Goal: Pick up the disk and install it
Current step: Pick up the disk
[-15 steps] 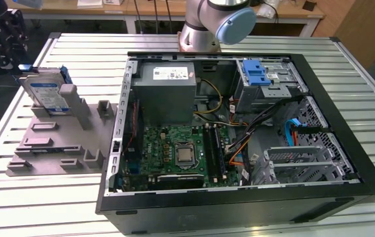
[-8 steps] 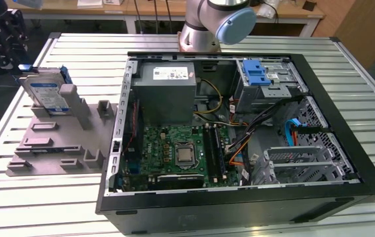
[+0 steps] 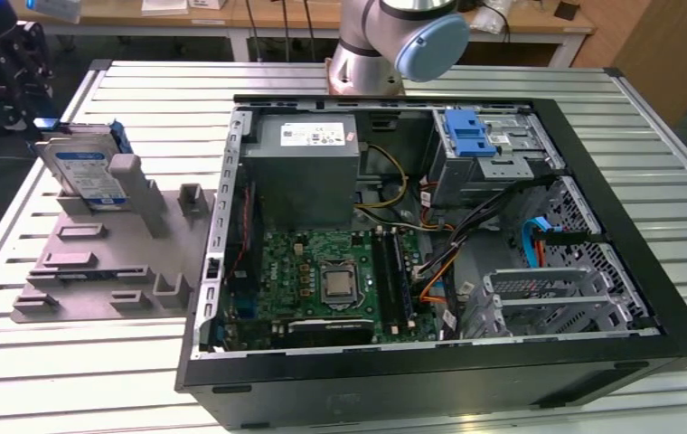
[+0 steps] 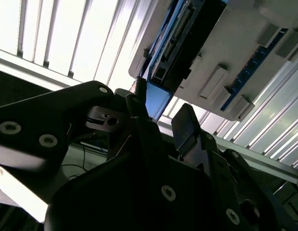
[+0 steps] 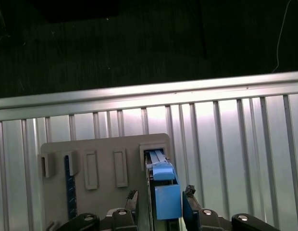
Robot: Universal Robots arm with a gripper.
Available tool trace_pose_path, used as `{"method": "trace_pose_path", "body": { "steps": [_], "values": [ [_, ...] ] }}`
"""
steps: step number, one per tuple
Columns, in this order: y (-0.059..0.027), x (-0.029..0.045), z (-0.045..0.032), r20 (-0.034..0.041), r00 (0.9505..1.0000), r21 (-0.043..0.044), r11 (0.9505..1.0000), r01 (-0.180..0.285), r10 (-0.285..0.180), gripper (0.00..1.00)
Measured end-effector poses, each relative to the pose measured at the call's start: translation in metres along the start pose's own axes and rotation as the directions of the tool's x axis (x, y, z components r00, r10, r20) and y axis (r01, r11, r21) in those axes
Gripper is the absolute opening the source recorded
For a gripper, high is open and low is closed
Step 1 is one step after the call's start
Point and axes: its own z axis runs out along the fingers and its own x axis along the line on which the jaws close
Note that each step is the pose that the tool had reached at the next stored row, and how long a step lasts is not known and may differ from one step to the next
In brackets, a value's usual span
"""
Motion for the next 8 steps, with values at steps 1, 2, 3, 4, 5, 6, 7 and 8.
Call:
{"method": "trace_pose_path", "body": {
  "steps": [1, 2, 3, 4, 5, 6, 7, 8],
  "values": [
    [0.0000, -0.0001, 0.0011, -0.0001, 1.0000, 0.0000, 1.0000, 0.000, 0.000, 0.49],
    [-0.0001, -0.0001, 0.0023, 0.0000, 1.0000, 0.0000, 1.0000, 0.000, 0.000, 0.49],
    [-0.0001, -0.0001, 0.0032, 0.0000, 1.0000, 0.0001, 1.0000, 0.000, 0.000, 0.49],
    [-0.0001, -0.0002, 0.0042, 0.0000, 1.0000, 0.0001, 1.0000, 0.000, 0.000, 0.49],
    [-0.0001, -0.0002, 0.0051, -0.0001, 1.0000, 0.0000, 1.0000, 0.000, 0.000, 0.49],
    [-0.0001, -0.0002, 0.0063, -0.0001, 1.0000, 0.0001, 1.0000, 0.000, 0.000, 0.49],
    [-0.0001, -0.0001, 0.0075, -0.0001, 1.0000, 0.0001, 1.0000, 0.000, 0.000, 0.49],
    [-0.0002, -0.0001, 0.0089, 0.0000, 1.0000, 0.0004, 1.0000, 0.001, -0.001, 0.49]
  ]
}}
